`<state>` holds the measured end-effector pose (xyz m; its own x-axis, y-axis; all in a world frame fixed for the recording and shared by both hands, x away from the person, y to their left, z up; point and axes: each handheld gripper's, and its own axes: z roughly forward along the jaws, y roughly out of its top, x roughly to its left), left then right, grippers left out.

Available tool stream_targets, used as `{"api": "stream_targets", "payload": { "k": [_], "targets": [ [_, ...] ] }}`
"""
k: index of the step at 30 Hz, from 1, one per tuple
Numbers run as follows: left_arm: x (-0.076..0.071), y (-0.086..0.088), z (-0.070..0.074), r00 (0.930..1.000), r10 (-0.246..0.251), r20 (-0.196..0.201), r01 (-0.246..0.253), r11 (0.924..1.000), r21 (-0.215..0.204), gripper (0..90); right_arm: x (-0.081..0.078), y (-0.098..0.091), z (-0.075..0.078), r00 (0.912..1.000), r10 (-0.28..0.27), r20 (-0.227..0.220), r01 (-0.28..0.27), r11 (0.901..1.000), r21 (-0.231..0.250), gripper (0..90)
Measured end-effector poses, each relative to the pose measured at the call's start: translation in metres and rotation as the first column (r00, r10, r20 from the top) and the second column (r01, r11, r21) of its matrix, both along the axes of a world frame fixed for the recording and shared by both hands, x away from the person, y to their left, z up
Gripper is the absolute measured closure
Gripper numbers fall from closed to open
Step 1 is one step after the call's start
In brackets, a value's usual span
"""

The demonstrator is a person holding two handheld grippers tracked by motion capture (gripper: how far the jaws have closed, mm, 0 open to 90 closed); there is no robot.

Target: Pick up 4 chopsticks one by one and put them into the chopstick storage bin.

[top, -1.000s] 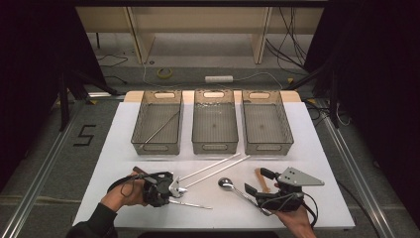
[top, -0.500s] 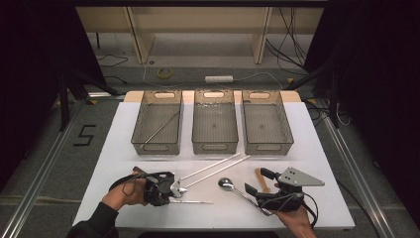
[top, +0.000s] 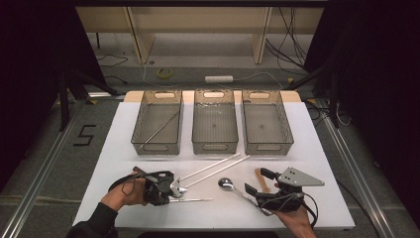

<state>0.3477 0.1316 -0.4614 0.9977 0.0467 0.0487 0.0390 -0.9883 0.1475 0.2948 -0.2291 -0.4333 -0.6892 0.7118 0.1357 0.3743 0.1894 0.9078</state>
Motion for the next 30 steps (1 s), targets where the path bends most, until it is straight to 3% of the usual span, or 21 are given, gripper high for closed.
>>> {"api": "stream_targets", "payload": {
  "k": [9, 13, 15, 16, 23, 26, 30],
  "targets": [
    [-0.001, 0.004, 0.001, 0.9999, 0.0, 0.013, 0.0, 0.9995, -0.031, 84.6, 0.0, 0.0, 0.0, 1.0, 0.0, -0.002, 0.0, 1.0, -0.002, 23.3],
    [-0.002, 0.005, 0.008, 0.9999, -0.01, -0.013, 0.01, 0.9991, -0.042, 84.6, 0.0, 0.0, 0.0, 1.0, 0.001, -0.001, -0.001, 1.0, -0.002, 23.3],
    [-0.004, 0.004, 0.011, 1.0, -0.001, 0.002, 0.001, 0.9988, -0.049, 84.6, 0.0, 0.0, 0.0, 1.0, 0.001, -0.002, -0.001, 1.0, -0.001, 23.3],
    [-0.005, 0.004, 0.012, 0.9999, -0.001, -0.012, 0.0, 0.9986, -0.053, 84.7, 0.0, 0.0, 0.0, 1.0, 0.001, -0.001, -0.001, 1.0, -0.002, 23.3],
    [-0.009, 0.001, 0.031, 0.9997, 0.025, -0.005, -0.026, 0.9961, -0.084, 84.6, 0.0, 0.0, 0.0, 1.0, 0.001, -0.002, -0.001, 1.0, 0.001, 23.2],
    [-0.01, -0.002, 0.041, 0.9967, 0.081, -0.008, -0.081, 0.9885, -0.127, 84.6, 0.0, 0.0, 0.001, 1.0, 0.001, -0.001, -0.001, 1.0, 0.001, 23.2],
    [-0.006, 0.0, 0.05, 0.9849, 0.173, 0.0, -0.17, 0.9676, -0.187, 84.6, 0.0, -0.001, 0.0, 1.0, 0.0, 0.0, 0.0, 1.0, 0.001, 23.2]
  ]
}}
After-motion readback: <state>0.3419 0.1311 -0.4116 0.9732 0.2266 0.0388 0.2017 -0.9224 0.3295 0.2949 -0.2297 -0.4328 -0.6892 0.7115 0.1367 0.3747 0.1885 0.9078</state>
